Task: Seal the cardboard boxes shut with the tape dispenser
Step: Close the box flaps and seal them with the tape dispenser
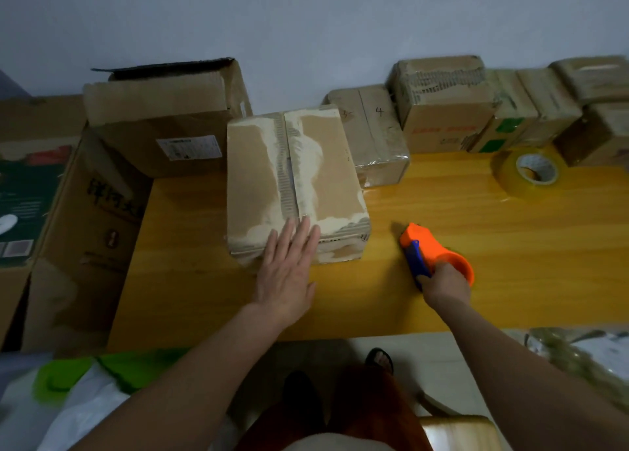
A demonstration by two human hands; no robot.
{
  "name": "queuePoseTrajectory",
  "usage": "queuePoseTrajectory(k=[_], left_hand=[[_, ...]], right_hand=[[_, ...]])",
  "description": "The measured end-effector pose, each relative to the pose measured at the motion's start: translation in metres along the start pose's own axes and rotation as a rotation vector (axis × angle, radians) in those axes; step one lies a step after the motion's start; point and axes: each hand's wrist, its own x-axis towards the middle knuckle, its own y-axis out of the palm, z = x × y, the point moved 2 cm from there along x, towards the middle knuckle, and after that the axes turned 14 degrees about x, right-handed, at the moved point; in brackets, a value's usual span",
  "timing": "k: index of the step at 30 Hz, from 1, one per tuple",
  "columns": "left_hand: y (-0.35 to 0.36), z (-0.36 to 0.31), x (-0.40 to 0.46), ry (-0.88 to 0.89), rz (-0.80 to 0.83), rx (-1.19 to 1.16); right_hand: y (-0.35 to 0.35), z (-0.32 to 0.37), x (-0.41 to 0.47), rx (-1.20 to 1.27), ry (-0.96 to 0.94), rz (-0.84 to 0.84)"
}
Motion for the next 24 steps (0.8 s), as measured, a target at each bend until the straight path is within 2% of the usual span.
queuePoseTrajectory(k=[4,7,9,12,14,17,21,24], left_hand=[[-0.009,0.005,-0.002,0.006,0.0,-0.164],[-0.038,0.01,0.012,-0.15,-0.02,-0.442],[-0.067,0.014,0.03,-0.229,-0.035,-0.624],[-0.114,0.013,0.053,-0.083,-0.06,-0.728],[-0.139,0.012,0.058,0.038,0.051,-0.889],[-0.158,0.011,0.055,0.135,0.253,-1.117],[-0.161,0.018,0.038,0.169,0.313,-1.246],[-0.154,0.028,0.028,0.105,0.347,-1.421]], right_hand=[[-0.018,0.004,-0.004,0.333,-0.118,0.021],[-0.048,0.011,-0.019,0.648,-0.244,0.162],[-0.076,0.02,-0.032,0.774,-0.325,0.296],[-0.112,0.035,-0.051,0.809,-0.447,0.568],[-0.128,0.044,-0.064,0.786,-0.48,0.675],[-0.136,0.051,-0.074,0.744,-0.497,0.75],[-0.137,0.059,-0.086,0.694,-0.496,0.788],[-0.135,0.066,-0.091,0.615,-0.468,0.843]])
